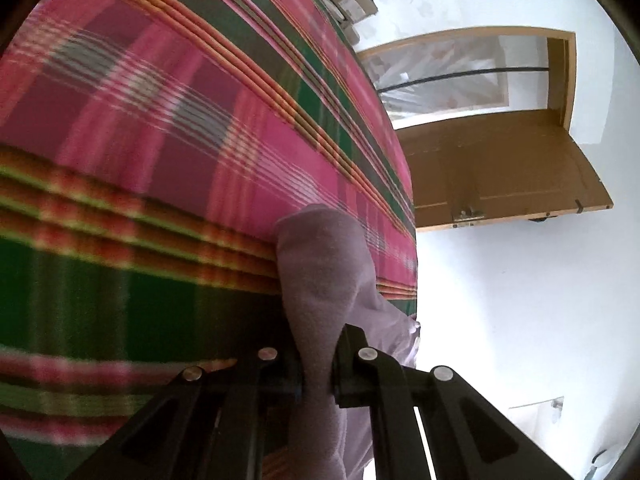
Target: Fold clothes
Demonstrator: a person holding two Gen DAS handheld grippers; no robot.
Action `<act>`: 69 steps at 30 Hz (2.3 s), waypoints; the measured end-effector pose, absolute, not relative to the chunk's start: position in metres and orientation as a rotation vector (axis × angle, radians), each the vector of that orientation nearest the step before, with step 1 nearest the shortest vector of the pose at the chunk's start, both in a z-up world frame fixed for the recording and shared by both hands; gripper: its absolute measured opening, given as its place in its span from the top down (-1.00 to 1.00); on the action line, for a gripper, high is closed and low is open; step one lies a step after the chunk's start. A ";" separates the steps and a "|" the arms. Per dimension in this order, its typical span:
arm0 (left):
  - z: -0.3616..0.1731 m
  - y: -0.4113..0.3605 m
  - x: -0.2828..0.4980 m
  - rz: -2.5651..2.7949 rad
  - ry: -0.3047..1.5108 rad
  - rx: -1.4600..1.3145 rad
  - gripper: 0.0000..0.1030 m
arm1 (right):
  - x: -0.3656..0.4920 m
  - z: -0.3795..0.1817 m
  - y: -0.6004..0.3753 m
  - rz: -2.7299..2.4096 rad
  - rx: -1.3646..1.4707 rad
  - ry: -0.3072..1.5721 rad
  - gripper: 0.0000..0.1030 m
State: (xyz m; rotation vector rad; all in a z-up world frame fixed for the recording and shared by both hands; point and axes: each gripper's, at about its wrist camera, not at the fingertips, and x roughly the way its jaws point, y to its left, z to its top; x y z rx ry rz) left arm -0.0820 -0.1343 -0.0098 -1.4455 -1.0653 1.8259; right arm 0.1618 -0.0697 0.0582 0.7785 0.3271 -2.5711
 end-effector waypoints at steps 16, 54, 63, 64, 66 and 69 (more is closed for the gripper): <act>-0.012 -0.200 -0.062 1.923 -1.144 -1.439 0.82 | 0.157 0.054 -0.127 -2.394 0.788 0.338 0.77; 0.064 -0.177 0.021 2.274 -0.871 -1.305 0.31 | 0.172 0.080 -0.027 -2.479 0.751 -0.055 0.28; 0.064 -0.091 0.019 2.150 -0.709 -1.354 0.29 | 0.168 0.057 0.042 -2.712 0.888 -0.046 0.28; 0.063 -0.081 0.019 2.133 -0.688 -1.365 0.29 | 0.167 0.054 0.051 -2.737 0.908 -0.046 0.28; 0.060 -0.060 0.018 2.101 -0.647 -1.385 0.29 | 0.163 0.048 0.071 -2.801 0.957 -0.057 0.28; 0.056 -0.029 0.011 2.059 -0.590 -1.408 0.29 | 0.159 0.042 0.106 -2.875 1.037 -0.095 0.28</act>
